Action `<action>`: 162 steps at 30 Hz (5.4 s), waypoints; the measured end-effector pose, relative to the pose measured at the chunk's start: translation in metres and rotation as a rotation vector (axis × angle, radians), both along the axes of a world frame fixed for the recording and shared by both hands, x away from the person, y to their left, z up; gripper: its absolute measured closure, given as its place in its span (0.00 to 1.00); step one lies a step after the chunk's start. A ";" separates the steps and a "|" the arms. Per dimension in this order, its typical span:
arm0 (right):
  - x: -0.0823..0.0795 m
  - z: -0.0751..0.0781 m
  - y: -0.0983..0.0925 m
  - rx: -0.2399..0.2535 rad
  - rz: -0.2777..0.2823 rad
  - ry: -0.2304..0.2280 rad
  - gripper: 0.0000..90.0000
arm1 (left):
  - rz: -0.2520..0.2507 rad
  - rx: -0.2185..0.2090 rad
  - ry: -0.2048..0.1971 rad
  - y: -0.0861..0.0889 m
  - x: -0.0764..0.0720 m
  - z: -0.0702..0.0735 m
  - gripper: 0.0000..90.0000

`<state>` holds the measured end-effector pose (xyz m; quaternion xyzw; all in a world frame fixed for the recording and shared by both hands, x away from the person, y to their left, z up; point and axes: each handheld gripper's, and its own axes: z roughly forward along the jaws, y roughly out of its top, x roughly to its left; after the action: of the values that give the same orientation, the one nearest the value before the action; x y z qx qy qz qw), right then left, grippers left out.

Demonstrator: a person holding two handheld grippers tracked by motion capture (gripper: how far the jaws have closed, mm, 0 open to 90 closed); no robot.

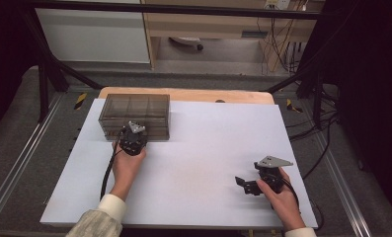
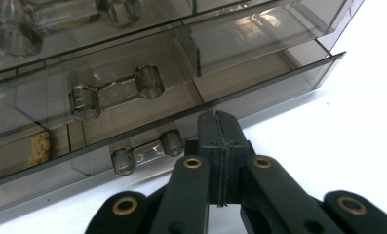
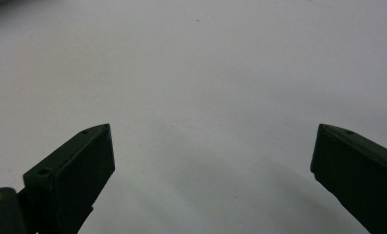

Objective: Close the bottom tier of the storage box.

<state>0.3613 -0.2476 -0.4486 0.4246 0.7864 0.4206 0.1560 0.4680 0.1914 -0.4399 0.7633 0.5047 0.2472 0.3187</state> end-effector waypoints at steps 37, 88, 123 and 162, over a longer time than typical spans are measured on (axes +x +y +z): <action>0.000 -0.001 0.002 -0.008 0.019 -0.009 0.04 | 0.009 -0.002 0.008 0.002 0.005 -0.005 1.00; 0.002 -0.004 0.005 0.002 0.043 0.001 0.03 | 0.007 -0.014 -0.007 -0.001 0.012 -0.010 1.00; 0.002 -0.005 0.006 0.024 0.040 0.024 0.03 | -0.049 0.007 -0.058 -0.021 0.000 0.011 1.00; 0.002 -0.002 0.004 0.035 0.034 0.011 0.03 | -0.163 -0.200 -0.215 -0.059 -0.031 0.061 0.31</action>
<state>0.3630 -0.2432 -0.4504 0.4162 0.7870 0.4343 0.1369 0.4373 0.1328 -0.3791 0.7355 0.4261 0.2492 0.4641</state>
